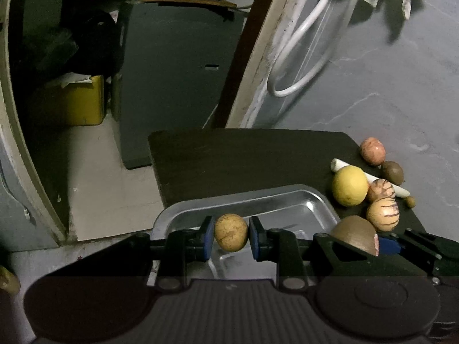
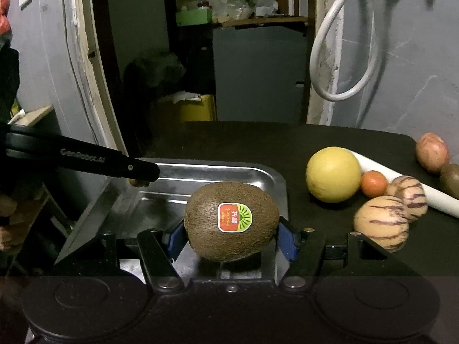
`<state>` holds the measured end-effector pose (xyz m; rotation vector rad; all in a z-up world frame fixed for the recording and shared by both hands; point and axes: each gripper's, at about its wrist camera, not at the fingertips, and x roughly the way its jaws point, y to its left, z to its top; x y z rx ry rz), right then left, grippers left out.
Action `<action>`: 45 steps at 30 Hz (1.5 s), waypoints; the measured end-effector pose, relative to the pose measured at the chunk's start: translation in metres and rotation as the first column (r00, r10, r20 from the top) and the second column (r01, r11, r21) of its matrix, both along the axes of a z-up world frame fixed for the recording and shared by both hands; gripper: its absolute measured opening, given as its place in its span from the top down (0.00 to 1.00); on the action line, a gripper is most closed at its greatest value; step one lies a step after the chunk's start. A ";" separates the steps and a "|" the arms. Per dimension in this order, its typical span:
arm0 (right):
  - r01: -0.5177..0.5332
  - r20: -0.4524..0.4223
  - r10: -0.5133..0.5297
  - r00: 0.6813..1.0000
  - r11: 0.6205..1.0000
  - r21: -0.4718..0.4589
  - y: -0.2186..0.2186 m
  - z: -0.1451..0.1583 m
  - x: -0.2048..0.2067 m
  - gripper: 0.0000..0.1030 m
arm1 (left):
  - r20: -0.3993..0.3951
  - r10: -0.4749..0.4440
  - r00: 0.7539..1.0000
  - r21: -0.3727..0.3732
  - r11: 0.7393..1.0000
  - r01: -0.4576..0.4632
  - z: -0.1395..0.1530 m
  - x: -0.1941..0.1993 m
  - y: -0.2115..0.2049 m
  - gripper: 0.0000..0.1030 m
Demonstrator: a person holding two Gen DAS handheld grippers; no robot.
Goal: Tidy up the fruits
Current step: 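Carry both fruits over the metal tray and open both tools to drop them, then withdraw both tools from the tray back toward the loose fruits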
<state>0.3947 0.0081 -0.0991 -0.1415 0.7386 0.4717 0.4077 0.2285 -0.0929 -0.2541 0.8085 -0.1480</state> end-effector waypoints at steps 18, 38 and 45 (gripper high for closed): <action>-0.019 0.059 0.022 0.998 0.998 -0.063 0.011 -0.008 -0.022 0.23 | -0.018 0.000 1.000 -0.024 1.000 -0.001 -0.005 -0.012 0.000 0.45; 0.361 0.161 -0.368 0.916 0.930 0.076 -0.146 0.060 -0.156 0.01 | 0.044 -0.023 0.999 -0.066 0.997 0.026 0.058 -0.074 -0.089 0.01; 0.543 0.146 -0.545 0.825 0.838 0.063 -0.216 0.057 -0.213 0.01 | 0.012 -0.139 0.990 -0.065 0.988 0.139 0.055 -0.098 -0.155 0.01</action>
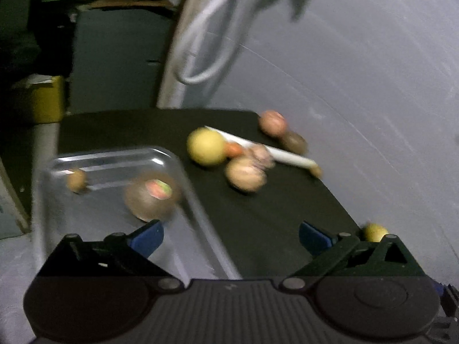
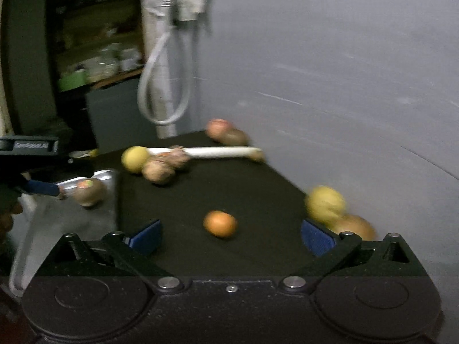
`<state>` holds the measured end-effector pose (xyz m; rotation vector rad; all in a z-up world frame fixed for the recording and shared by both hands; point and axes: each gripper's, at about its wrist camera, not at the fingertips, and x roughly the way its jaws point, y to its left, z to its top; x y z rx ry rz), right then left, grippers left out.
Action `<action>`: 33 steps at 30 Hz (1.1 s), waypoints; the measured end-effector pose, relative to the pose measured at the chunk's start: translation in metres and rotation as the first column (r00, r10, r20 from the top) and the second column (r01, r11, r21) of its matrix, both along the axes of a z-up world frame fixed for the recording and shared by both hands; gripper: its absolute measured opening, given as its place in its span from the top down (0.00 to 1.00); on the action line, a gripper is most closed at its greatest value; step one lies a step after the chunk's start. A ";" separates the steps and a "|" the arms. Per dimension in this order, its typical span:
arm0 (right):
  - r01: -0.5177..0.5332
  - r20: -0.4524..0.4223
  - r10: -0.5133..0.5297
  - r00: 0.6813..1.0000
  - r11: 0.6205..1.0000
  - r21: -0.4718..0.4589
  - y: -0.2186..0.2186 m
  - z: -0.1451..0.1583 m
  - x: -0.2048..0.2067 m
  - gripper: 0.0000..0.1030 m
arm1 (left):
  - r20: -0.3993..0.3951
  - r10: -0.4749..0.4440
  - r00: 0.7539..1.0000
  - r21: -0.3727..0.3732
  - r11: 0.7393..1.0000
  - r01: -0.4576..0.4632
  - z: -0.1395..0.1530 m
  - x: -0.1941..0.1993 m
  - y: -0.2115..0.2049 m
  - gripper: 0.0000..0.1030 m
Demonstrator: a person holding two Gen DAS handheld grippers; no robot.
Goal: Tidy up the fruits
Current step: 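Withdraw both tools from the tray back toward the loose fruits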
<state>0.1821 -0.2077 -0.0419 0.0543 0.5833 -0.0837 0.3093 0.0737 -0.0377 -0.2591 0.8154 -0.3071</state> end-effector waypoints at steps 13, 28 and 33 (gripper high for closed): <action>0.228 -0.106 -0.222 0.969 0.972 0.048 -0.073 -0.039 -0.047 0.01 | -0.084 -0.169 0.982 0.047 0.984 0.174 -0.032 -0.015 -0.111 0.01; 0.198 -0.130 -0.187 0.974 0.977 0.078 -0.108 -0.061 -0.011 0.01 | -0.106 -0.139 0.985 0.099 0.984 0.150 -0.057 0.003 -0.159 0.01; 0.178 -0.125 -0.166 0.978 0.980 0.091 -0.115 -0.063 0.005 0.01 | -0.100 -0.124 0.987 0.100 0.986 0.134 -0.062 0.012 -0.169 0.01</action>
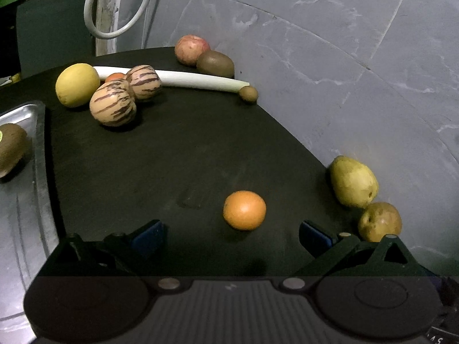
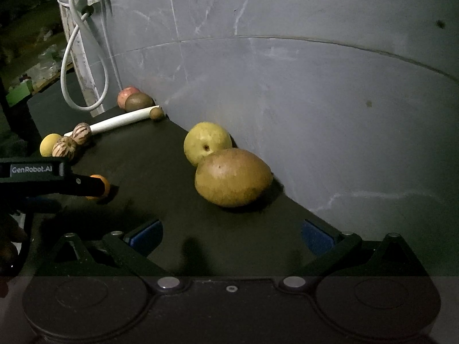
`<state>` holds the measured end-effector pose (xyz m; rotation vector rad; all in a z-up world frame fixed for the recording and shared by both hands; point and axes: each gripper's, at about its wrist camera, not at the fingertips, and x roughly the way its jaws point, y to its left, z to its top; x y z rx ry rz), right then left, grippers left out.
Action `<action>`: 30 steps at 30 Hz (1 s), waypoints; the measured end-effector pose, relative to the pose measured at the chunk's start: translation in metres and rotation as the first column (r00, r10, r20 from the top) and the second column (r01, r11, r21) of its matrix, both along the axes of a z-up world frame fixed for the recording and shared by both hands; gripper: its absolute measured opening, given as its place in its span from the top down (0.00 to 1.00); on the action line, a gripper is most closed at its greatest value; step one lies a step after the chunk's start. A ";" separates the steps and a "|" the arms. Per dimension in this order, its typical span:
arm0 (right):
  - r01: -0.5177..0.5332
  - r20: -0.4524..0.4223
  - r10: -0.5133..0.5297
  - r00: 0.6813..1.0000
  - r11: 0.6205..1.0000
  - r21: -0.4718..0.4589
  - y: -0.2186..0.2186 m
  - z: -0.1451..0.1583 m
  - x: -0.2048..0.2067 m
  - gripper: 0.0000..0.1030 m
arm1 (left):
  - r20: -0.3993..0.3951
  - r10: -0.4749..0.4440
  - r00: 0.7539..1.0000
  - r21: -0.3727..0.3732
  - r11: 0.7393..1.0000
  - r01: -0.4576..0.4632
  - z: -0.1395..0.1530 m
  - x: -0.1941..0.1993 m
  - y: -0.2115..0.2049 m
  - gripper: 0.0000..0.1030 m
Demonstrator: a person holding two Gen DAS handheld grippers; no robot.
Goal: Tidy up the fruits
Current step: 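Withdraw both tools from the tray back toward the loose fruits, then grasp the orange with the left tool while the right tool grasps the large brown pear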
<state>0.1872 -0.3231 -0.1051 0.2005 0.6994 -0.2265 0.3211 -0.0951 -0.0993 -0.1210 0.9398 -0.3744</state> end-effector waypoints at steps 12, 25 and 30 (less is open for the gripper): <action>-0.003 0.024 0.002 1.000 1.000 0.024 -0.001 -0.009 0.026 0.01 | 0.025 -0.014 1.000 -0.002 1.000 0.014 -0.006 0.008 -0.008 0.01; 0.084 0.051 -0.085 0.995 0.996 0.027 -0.004 -0.014 0.045 0.13 | 0.083 -0.073 0.994 0.029 0.997 0.071 -0.008 0.005 -0.020 0.16; 0.101 0.052 -0.103 0.993 0.994 0.035 -0.006 -0.018 0.046 0.17 | 0.090 -0.071 0.993 0.017 0.997 0.069 -0.007 0.004 -0.018 0.22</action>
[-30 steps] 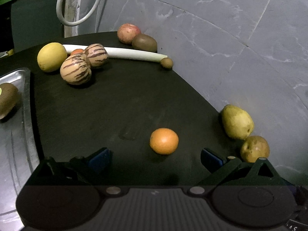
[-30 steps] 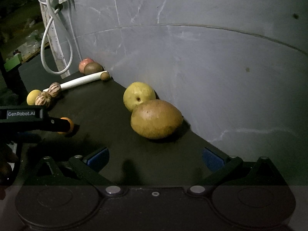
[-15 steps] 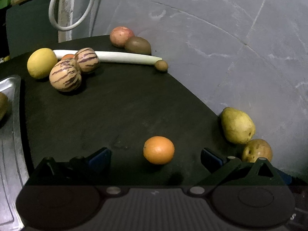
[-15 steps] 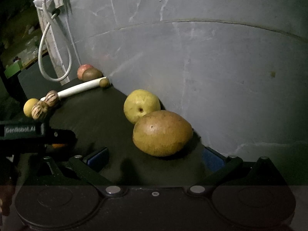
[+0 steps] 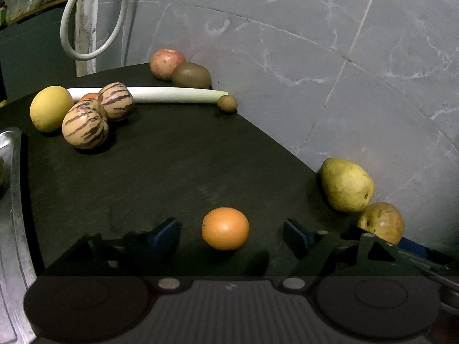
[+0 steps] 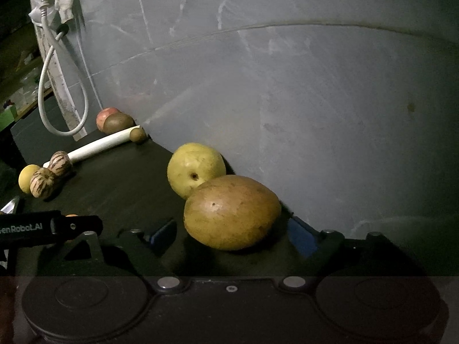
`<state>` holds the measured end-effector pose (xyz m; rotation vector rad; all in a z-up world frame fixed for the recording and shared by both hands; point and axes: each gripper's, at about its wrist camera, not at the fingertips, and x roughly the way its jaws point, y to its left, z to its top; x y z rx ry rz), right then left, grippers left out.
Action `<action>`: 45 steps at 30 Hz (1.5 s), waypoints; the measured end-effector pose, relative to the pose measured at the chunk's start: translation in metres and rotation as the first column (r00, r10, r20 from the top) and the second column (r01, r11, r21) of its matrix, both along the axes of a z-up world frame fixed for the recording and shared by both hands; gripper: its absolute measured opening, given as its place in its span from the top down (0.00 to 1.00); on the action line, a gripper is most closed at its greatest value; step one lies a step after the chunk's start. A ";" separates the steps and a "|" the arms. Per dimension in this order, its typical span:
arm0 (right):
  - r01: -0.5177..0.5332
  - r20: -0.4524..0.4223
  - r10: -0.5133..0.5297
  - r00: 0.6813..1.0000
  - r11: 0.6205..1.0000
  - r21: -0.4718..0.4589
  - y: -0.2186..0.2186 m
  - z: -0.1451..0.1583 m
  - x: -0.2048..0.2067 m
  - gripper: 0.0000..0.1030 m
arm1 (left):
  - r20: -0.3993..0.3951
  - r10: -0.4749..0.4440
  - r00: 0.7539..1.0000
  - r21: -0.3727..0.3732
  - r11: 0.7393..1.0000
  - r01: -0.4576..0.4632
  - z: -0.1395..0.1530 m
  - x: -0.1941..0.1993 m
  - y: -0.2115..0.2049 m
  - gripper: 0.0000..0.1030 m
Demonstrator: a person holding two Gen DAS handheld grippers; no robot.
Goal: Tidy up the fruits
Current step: 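Grasp the orange with the left tool while the right tool grasps the large brown pear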
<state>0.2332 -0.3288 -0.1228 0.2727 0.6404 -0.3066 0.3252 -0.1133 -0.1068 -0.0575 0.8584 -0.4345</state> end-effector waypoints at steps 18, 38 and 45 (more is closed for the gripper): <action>0.016 0.015 -0.016 1.000 1.000 -0.006 0.004 0.000 -0.007 0.32 | 0.017 -0.027 0.999 0.020 0.999 0.027 0.000 -0.004 -0.006 0.61; -0.041 0.061 0.040 0.997 0.999 0.028 0.020 0.004 -0.038 0.35 | -0.045 -0.029 0.999 -0.057 0.998 0.026 0.003 -0.021 0.018 0.64; -0.069 0.066 0.070 0.995 0.997 -0.015 0.033 0.007 -0.041 0.44 | -0.050 -0.030 0.998 -0.065 0.998 0.027 0.005 -0.029 0.035 0.64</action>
